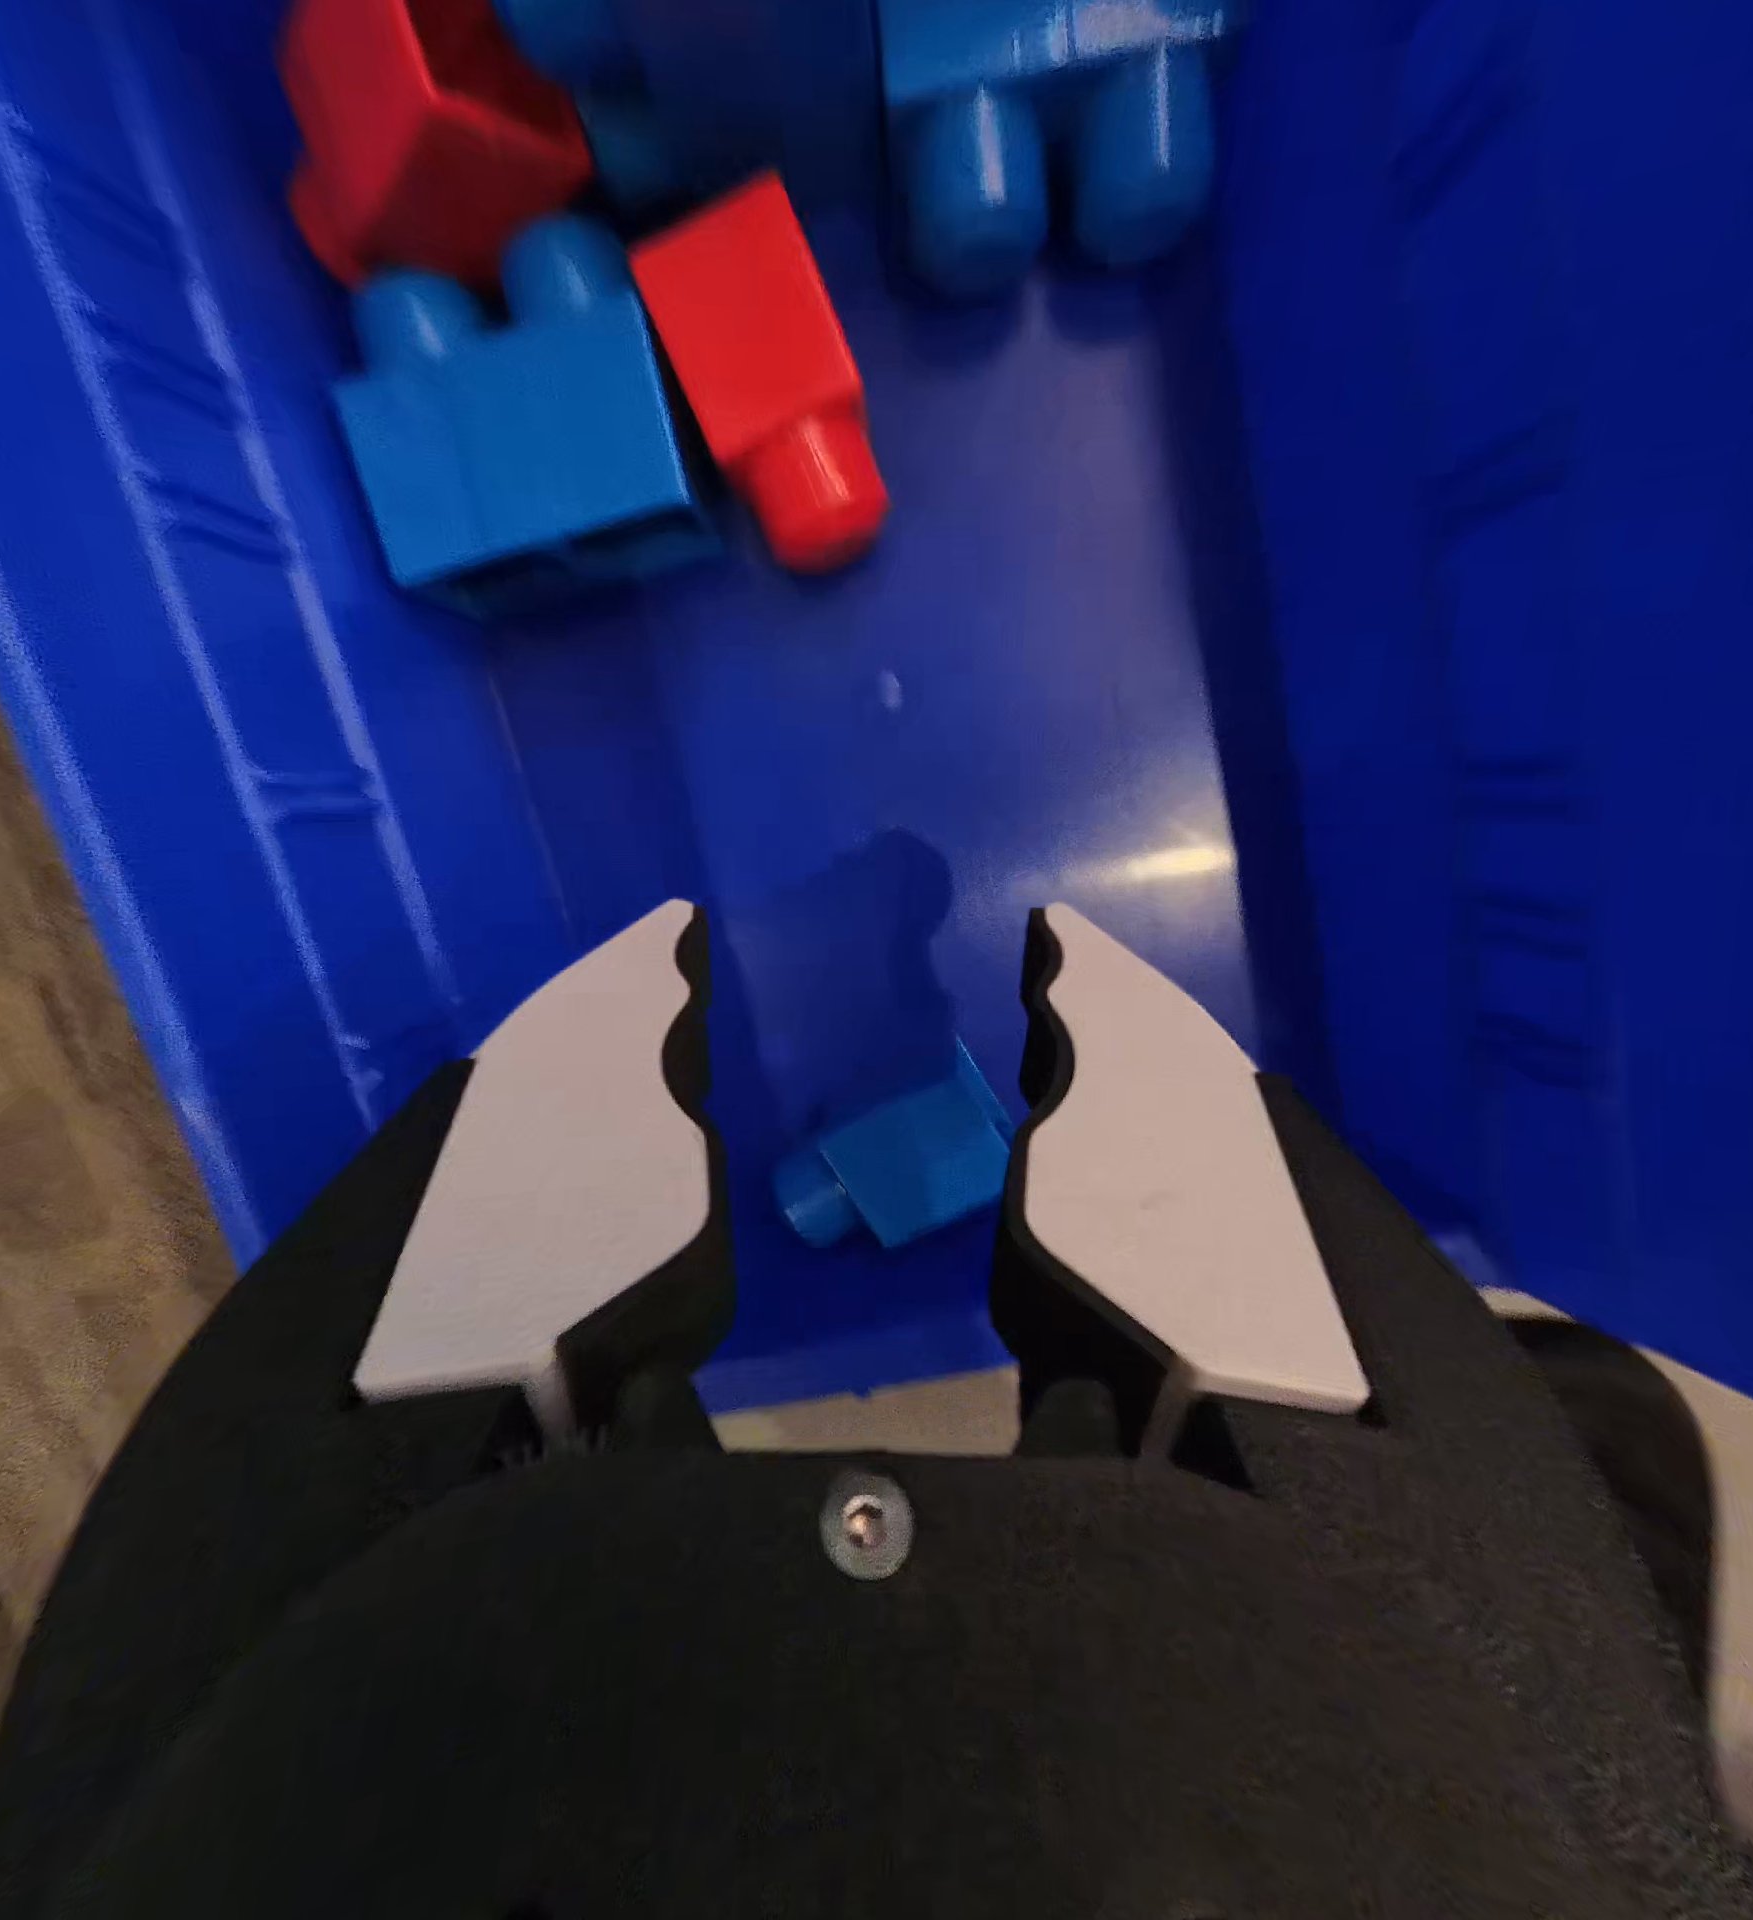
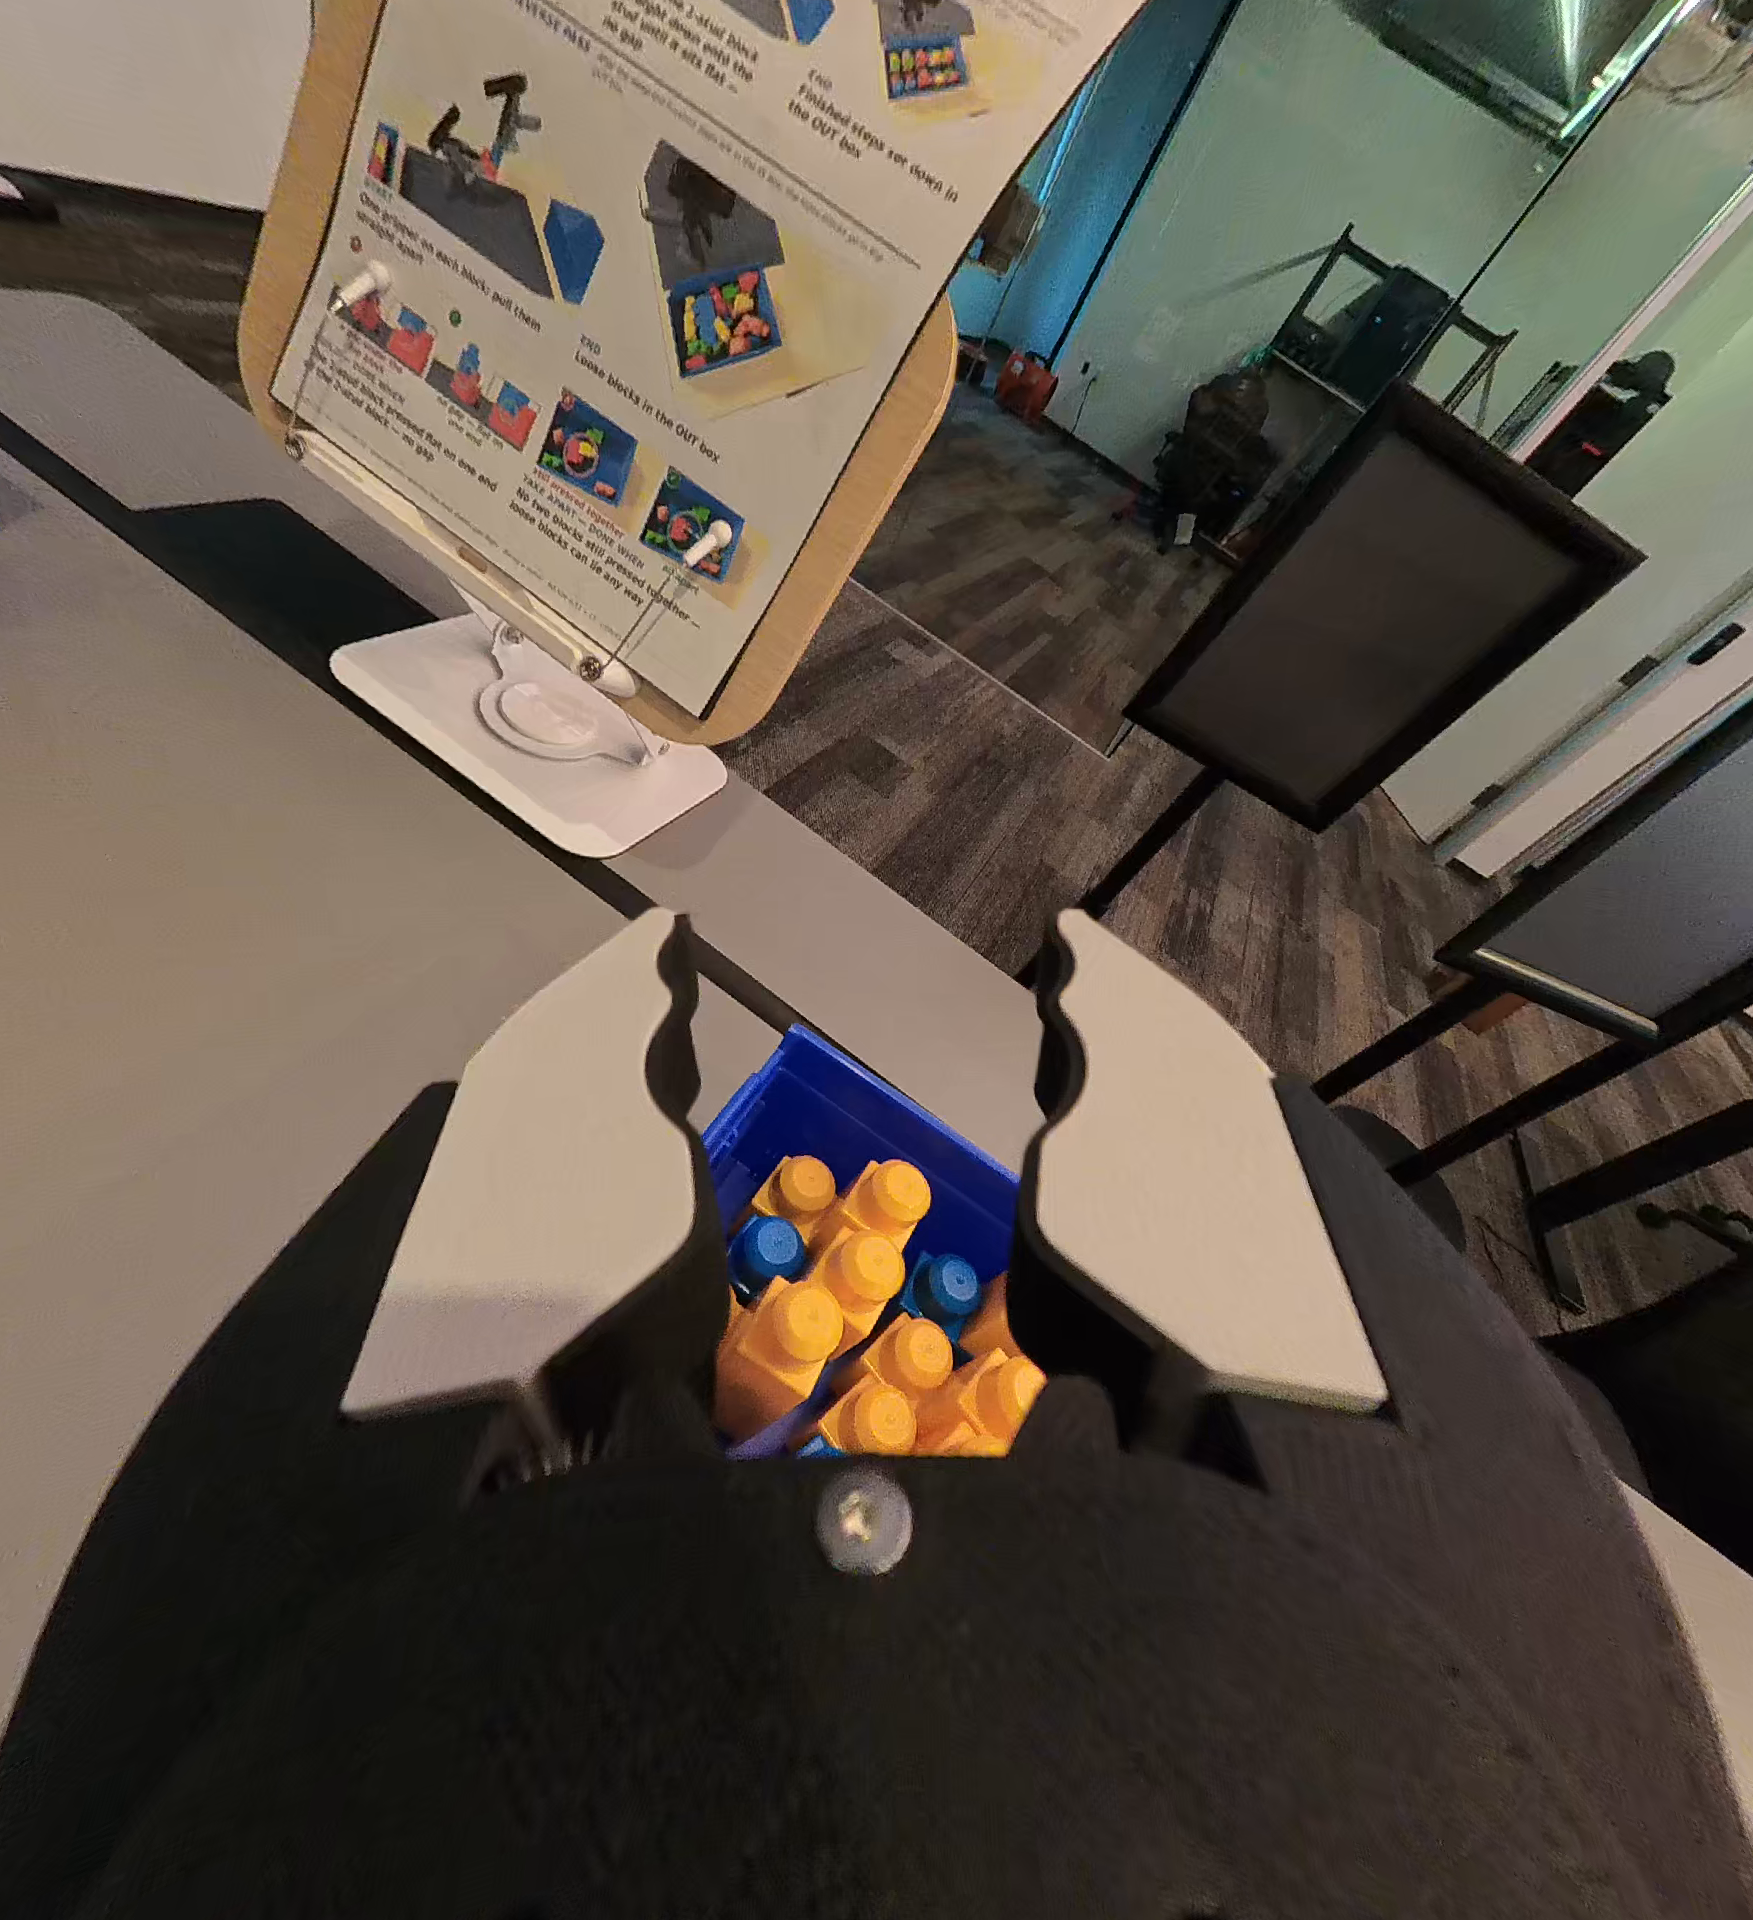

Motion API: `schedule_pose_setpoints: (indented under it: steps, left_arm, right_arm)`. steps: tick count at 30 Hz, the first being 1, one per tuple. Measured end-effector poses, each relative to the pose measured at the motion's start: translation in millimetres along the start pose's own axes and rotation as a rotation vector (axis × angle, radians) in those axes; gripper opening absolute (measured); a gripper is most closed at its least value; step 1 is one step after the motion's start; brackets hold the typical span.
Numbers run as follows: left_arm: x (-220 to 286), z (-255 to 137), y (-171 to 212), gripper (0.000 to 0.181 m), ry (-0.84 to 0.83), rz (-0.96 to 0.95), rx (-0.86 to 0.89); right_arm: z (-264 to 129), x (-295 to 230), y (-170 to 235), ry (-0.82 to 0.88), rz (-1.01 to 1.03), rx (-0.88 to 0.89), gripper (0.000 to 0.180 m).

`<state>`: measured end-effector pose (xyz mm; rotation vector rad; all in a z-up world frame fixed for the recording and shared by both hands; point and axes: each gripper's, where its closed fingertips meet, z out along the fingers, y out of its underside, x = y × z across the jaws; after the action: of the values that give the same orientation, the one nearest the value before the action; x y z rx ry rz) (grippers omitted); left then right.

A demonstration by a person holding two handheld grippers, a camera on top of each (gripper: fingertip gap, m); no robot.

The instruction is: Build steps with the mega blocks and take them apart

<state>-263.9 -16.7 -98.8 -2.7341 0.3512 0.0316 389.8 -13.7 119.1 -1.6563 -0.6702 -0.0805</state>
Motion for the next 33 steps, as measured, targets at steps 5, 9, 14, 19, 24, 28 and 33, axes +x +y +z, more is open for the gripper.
schedule_pose_setpoints:
  steps: [5,9,14,19,24,28,33]
  left_arm:
    - [18,-6,42,0.062,0.094,-0.158,-0.233]
    - [12,-6,48,0.065,0.036,-0.194,-0.268]
    - [1,3,63,0.072,-0.045,-0.228,-0.367]
    - [3,13,78,0.076,-0.034,-0.28,-0.465]
    - [1,19,82,0.072,-0.031,-0.295,-0.489]
    - [-2,22,83,0.066,-0.033,-0.313,-0.495]
    - [-3,17,74,0.066,-0.027,-0.294,-0.442]
  right_arm:
    - [9,-4,9,-0.012,-0.013,-0.041,0.065]
    - [14,-6,15,-0.012,-0.039,-0.079,0.066]
    - [17,-12,19,-0.031,-0.066,-0.104,0.066]
    - [21,-16,25,-0.043,-0.097,-0.138,0.066]
    - [25,-23,30,-0.062,-0.131,-0.171,0.066]
    - [28,-28,32,-0.075,-0.156,-0.187,0.066]
    - [31,-32,33,-0.081,-0.168,-0.193,0.066]
